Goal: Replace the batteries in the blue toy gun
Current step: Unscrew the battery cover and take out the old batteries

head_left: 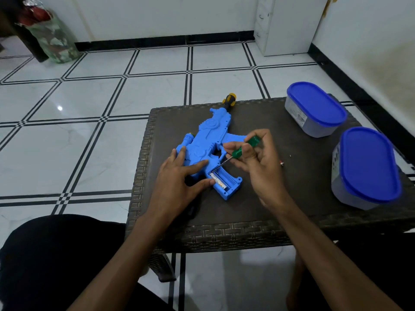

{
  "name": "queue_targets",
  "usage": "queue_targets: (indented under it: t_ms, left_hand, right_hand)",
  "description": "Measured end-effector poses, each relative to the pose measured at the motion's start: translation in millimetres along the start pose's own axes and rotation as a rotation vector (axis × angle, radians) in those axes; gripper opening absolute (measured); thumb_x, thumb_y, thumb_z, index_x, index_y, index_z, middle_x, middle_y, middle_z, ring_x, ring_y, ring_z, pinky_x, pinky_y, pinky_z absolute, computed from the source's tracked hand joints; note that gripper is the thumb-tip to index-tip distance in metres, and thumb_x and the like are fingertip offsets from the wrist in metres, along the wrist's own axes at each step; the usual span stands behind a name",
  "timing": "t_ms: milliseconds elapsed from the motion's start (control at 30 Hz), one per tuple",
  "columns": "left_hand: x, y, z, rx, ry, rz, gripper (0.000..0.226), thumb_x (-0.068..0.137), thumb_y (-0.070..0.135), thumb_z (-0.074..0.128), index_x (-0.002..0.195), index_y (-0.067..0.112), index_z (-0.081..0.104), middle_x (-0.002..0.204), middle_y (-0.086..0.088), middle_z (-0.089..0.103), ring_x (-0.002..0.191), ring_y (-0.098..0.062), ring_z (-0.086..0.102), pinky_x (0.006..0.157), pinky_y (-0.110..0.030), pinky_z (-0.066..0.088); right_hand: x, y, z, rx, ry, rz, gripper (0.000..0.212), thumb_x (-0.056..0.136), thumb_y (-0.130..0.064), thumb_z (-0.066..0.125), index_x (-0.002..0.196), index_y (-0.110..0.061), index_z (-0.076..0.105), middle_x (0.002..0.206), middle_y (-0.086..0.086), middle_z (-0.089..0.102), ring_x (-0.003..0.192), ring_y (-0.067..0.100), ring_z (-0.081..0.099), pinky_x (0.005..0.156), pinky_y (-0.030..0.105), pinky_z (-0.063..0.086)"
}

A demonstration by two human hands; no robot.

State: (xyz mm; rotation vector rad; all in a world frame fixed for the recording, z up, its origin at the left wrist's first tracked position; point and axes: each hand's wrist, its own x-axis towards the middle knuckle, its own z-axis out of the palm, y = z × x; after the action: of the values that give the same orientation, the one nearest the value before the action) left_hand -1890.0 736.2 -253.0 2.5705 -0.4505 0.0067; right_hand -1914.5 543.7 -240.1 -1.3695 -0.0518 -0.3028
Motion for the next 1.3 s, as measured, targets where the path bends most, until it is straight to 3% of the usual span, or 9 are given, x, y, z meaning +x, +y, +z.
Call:
queue_targets:
  t_ms: [133, 267, 600, 833, 933, 1033, 1100, 1200, 1300]
  left_hand:
    - [0, 1, 0, 0.005, 0.003, 0.000, 0.058, 0.073, 0.066, 0.061, 0.127, 0.044, 0.058, 0.158, -0.007, 0.024, 0.148, -0.022, 0.013, 0.115, -0.039, 0.023]
    - [-1, 3, -1, 0.000, 0.003, -0.005, 0.058, 0.073, 0.065, 0.062, 0.127, 0.045, 0.058, 0.158, -0.006, 0.024, 0.148, -0.021, 0.012, 0.115, -0.037, 0.022]
    - [-5, 4, -1, 0.037, 0.056, 0.128, 0.043, 0.079, 0.057, 0.060, 0.119, 0.041, 0.065, 0.154, -0.006, 0.033, 0.145, -0.025, 0.025, 0.115, -0.033, 0.020]
    - [-2, -3, 6, 0.018, 0.097, 0.195, 0.050, 0.080, 0.063, 0.048, 0.115, 0.035, 0.070, 0.147, -0.005, 0.045, 0.139, -0.028, 0.038, 0.113, -0.041, 0.030]
    - [-1, -5, 8, -0.020, 0.106, 0.231, 0.045, 0.082, 0.059, 0.052, 0.114, 0.034, 0.070, 0.145, -0.003, 0.049, 0.139, -0.025, 0.039, 0.111, -0.043, 0.035]
    - [0, -7, 6, -0.090, 0.106, 0.243, 0.032, 0.084, 0.044, 0.063, 0.114, 0.034, 0.070, 0.144, -0.001, 0.050, 0.140, -0.022, 0.036, 0.110, -0.043, 0.036]
    - [1, -9, 5, -0.119, 0.092, 0.233, 0.030, 0.085, 0.028, 0.068, 0.114, 0.036, 0.069, 0.144, 0.000, 0.049, 0.141, -0.022, 0.034, 0.110, -0.044, 0.035]
    - [3, -10, 4, -0.131, 0.073, 0.207, 0.038, 0.086, 0.011, 0.067, 0.113, 0.038, 0.069, 0.145, 0.001, 0.048, 0.142, -0.022, 0.032, 0.111, -0.045, 0.034]
    - [3, -7, 3, -0.132, 0.047, 0.188, 0.041, 0.087, 0.007, 0.063, 0.114, 0.037, 0.069, 0.146, 0.004, 0.046, 0.143, -0.020, 0.029, 0.112, -0.043, 0.033]
  right_hand:
    - [-13, 13, -1, 0.039, 0.020, 0.014, 0.006, 0.102, -0.010, 0.044, 0.104, -0.006, 0.040, 0.103, 0.022, 0.070, 0.104, 0.028, 0.069, 0.084, 0.032, 0.057]
    - [-3, 14, 2, -0.029, 0.041, 0.002, 0.008, 0.104, -0.017, 0.041, 0.105, -0.010, 0.038, 0.093, 0.026, 0.065, 0.089, 0.028, 0.070, 0.078, 0.034, 0.059]
    - [37, 7, 10, -0.175, -0.005, 0.168, 0.011, 0.106, -0.023, 0.036, 0.096, -0.024, 0.040, 0.075, 0.009, 0.060, 0.066, 0.021, 0.064, 0.062, 0.035, 0.058]
    - [37, 8, 2, -0.154, 0.070, 0.261, 0.014, 0.106, -0.026, 0.036, 0.109, -0.014, 0.040, 0.072, 0.007, 0.060, 0.060, 0.015, 0.063, 0.064, 0.036, 0.054]
    - [36, -1, -2, -0.147, 0.128, 0.245, 0.012, 0.106, -0.026, 0.035, 0.105, -0.016, 0.042, 0.069, 0.005, 0.060, 0.058, 0.015, 0.061, 0.067, 0.040, 0.051]
    - [35, -22, -7, -0.139, 0.129, 0.233, 0.010, 0.102, -0.017, 0.037, 0.096, -0.016, 0.046, 0.060, 0.002, 0.050, 0.049, 0.014, 0.046, 0.054, 0.034, 0.042]
    - [32, -32, -11, -0.361, 0.037, 0.251, 0.011, 0.097, -0.017, 0.042, 0.093, -0.015, 0.052, 0.059, -0.002, 0.045, 0.048, 0.011, 0.038, 0.047, 0.027, 0.032]
    - [21, -28, -10, -0.951, -0.207, 0.232, 0.016, 0.091, -0.032, 0.054, 0.083, -0.019, 0.060, 0.064, -0.004, 0.057, 0.060, 0.014, 0.056, 0.055, 0.031, 0.041]
    - [7, -18, -1, -1.177, -0.330, 0.216, 0.024, 0.084, -0.047, 0.063, 0.077, -0.024, 0.059, 0.071, -0.007, 0.061, 0.074, 0.013, 0.058, 0.061, 0.030, 0.042]
